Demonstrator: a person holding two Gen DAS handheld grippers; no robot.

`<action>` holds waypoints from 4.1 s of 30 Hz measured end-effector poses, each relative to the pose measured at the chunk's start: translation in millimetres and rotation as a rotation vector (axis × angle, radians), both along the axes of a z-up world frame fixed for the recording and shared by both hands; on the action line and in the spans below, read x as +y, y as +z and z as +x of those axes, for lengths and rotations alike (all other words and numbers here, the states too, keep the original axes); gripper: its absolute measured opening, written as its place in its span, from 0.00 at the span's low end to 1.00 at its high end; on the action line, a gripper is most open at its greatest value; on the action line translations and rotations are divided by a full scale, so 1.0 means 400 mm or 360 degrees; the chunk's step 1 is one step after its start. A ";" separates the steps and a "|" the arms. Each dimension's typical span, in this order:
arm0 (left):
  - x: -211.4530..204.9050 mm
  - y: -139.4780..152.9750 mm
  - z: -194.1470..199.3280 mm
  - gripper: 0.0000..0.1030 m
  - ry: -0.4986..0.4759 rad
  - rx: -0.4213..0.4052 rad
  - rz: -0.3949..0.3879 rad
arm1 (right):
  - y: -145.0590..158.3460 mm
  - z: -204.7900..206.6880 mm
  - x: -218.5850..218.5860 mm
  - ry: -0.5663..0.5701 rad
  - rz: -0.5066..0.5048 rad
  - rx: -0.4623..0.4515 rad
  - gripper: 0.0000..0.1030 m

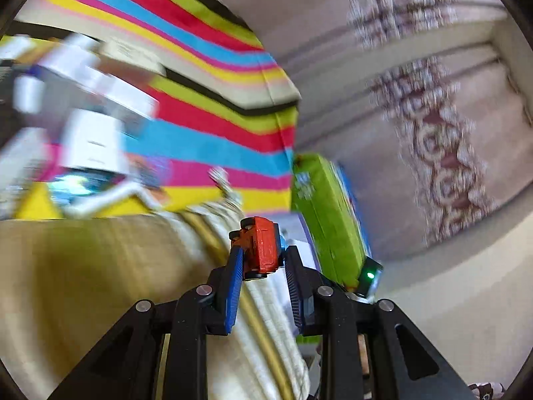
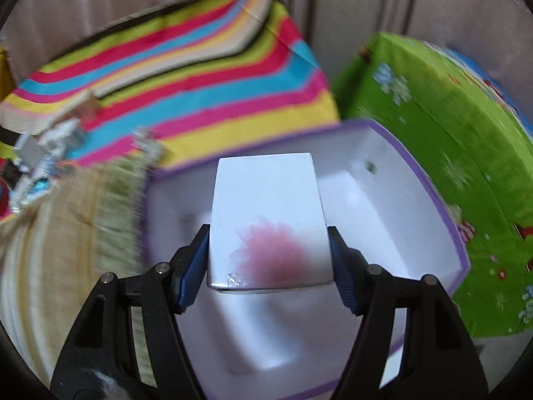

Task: Organize rigid objects
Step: 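Carry the white cover and red car toward the purple-rimmed white box, then open the right tool to drop the cover while the left releases the car into the box, then move both tools back over the objects on the striped cloth, then grasp the blue mesh basketball toy with the right tool while the left grasps the black DORMI box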

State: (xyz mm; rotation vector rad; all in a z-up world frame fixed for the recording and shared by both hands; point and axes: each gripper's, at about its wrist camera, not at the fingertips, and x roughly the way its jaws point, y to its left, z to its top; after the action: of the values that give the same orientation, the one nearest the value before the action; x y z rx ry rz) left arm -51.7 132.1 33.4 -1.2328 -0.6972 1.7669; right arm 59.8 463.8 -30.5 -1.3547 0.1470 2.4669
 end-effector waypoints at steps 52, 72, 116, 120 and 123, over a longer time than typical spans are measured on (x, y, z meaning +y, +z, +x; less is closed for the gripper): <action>0.152 -0.002 0.111 0.51 -0.0092 0.0344 -0.0435 | -0.087 0.048 0.052 0.0145 -0.0179 -0.0190 0.85; -0.302 -0.011 -0.012 0.55 0.0671 0.0394 -0.0776 | 0.042 -0.099 -0.177 0.0326 -0.0208 0.0007 0.86; -0.332 -0.074 -0.181 0.44 0.0653 0.0346 -0.0931 | -0.004 -0.393 -0.667 0.1210 -0.0019 -0.0172 0.28; -0.354 -0.071 -0.172 0.42 0.0706 0.0329 -0.0890 | 0.008 -0.380 -0.652 0.1195 -0.0036 -0.0148 0.26; -0.376 -0.070 -0.160 0.41 0.0756 0.0308 -0.0847 | 0.019 -0.375 -0.634 0.1165 -0.0072 -0.0123 0.21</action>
State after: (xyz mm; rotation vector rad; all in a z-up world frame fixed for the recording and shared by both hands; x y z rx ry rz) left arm -115.7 -18.3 5.5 -1.2739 -0.4373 2.5463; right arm -90.3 210.1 -23.0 -1.7541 -0.3835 2.9787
